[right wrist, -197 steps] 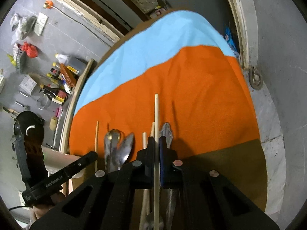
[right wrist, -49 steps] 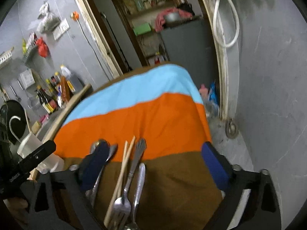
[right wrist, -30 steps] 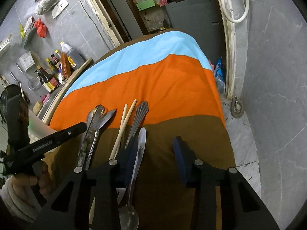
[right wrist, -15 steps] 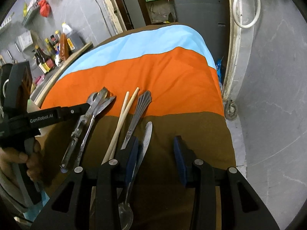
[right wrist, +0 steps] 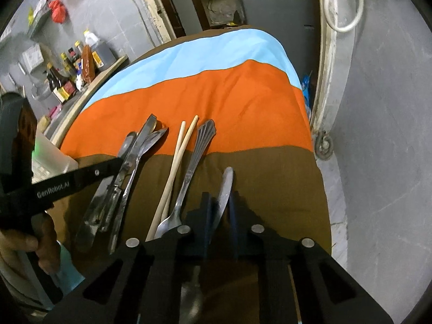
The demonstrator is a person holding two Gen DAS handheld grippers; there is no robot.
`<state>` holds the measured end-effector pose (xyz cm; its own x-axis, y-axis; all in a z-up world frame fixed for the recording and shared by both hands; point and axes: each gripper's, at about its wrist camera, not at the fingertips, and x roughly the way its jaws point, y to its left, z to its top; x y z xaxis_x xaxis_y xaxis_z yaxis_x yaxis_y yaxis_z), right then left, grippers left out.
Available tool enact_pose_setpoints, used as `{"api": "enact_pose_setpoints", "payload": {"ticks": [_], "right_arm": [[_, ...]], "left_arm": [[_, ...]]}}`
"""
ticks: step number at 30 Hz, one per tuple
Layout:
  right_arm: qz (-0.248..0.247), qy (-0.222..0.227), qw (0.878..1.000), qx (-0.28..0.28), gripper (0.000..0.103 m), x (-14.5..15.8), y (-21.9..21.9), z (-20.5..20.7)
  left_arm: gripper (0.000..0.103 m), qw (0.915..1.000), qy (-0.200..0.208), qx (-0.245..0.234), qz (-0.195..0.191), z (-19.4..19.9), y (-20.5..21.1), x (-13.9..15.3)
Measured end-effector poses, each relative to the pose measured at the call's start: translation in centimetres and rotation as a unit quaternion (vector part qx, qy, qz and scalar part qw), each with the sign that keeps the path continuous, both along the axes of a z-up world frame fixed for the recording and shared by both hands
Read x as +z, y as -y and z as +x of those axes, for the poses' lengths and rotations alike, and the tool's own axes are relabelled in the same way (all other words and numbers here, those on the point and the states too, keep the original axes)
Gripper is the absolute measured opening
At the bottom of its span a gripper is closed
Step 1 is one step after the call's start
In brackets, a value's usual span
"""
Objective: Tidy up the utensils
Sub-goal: 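Grasp a metal knife with the left tool while the right tool grasps a spoon, then lift the knife with the left tool while the right tool carries the spoon to the caddy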
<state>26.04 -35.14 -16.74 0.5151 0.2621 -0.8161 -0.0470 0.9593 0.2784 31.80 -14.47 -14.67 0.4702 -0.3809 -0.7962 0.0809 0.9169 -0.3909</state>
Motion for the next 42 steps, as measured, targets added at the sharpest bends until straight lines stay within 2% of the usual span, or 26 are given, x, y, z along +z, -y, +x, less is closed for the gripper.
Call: {"api": "enact_pose_setpoints", "payload": {"ticks": [8,11,15,22,29,33,37,42], "right_arm": [[0.041,-0.03,0.999,-0.012,0.005,-0.8,0.7,0.1],[0.041,-0.041,0.998,-0.014,0.005,-0.8,0.5,0.3],[0.059,-0.028,0.998,-0.02,0.002,0.0,0.6,-0.4],[0.062,0.024,0.997,-0.033,0.001,2.6,1.0,-2.3],[0.031,0.081,0.995,-0.042,0.001,6.6,0.9,-3.0],[0.025,0.125,0.991,-0.038,0.001,9.4,0.6,-3.0],[0.039,0.171,0.984,-0.027,0.001,12.0,-0.3,-3.0],[0.053,0.2,0.978,0.004,0.001,14.0,-2.9,-2.0]], "left_arm": [[0.003,0.999,-0.031,-0.029,0.01,0.8,0.0,0.1],[0.002,0.9991,-0.03,-0.027,0.01,0.5,0.0,0.3],[0.002,0.9997,-0.018,-0.012,-0.012,-0.9,-0.8,1.0],[0.002,0.9977,0.045,0.017,-0.047,-4.2,-3.6,3.3],[0.002,0.9915,0.111,0.044,-0.052,-6.2,-5.4,6.2],[0.002,0.9881,0.135,0.05,-0.053,-6.4,-6.1,7.7],[0.002,0.9844,0.157,0.061,-0.052,-7.1,-7.2,9.2],[0.002,0.9798,0.176,0.082,-0.048,-8.1,-9.0,10.7]]}}
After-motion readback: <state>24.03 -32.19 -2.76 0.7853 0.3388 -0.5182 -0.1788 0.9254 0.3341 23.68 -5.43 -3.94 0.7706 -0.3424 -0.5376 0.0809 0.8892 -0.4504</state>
